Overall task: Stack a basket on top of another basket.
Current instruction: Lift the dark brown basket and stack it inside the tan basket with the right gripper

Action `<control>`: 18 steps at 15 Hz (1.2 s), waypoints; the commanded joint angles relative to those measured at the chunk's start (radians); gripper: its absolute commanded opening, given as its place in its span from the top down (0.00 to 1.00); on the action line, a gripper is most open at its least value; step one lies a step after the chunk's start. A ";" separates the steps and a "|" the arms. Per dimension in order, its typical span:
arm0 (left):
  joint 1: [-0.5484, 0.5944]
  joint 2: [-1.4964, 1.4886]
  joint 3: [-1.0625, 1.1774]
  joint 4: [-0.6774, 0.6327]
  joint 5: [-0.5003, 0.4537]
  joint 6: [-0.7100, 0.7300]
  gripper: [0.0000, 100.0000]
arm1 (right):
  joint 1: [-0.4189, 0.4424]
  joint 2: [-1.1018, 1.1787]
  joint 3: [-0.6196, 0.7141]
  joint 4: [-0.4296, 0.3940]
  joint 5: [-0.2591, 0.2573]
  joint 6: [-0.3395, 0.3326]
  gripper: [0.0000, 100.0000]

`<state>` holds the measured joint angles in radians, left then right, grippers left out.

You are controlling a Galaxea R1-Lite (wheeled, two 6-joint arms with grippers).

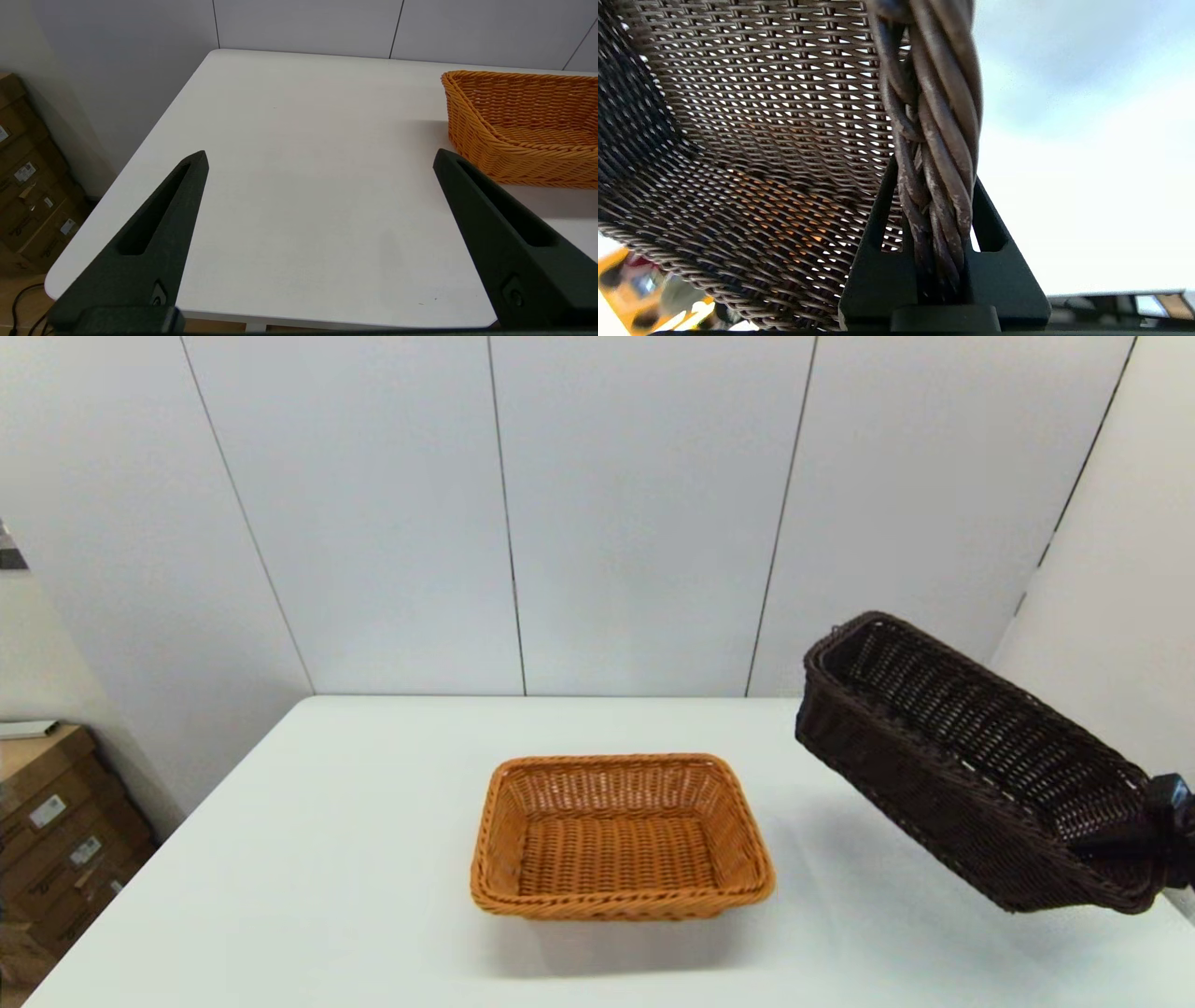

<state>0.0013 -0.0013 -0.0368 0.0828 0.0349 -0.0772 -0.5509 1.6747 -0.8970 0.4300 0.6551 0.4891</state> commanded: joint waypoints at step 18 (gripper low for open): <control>0.000 0.000 0.000 0.000 0.000 -0.004 0.00 | 0.835 0.260 -0.869 0.596 -0.301 0.008 1.00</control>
<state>0.0013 -0.0013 -0.0370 0.0826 0.0345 -0.0791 0.2389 1.8294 -1.6938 1.0002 0.3594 0.4949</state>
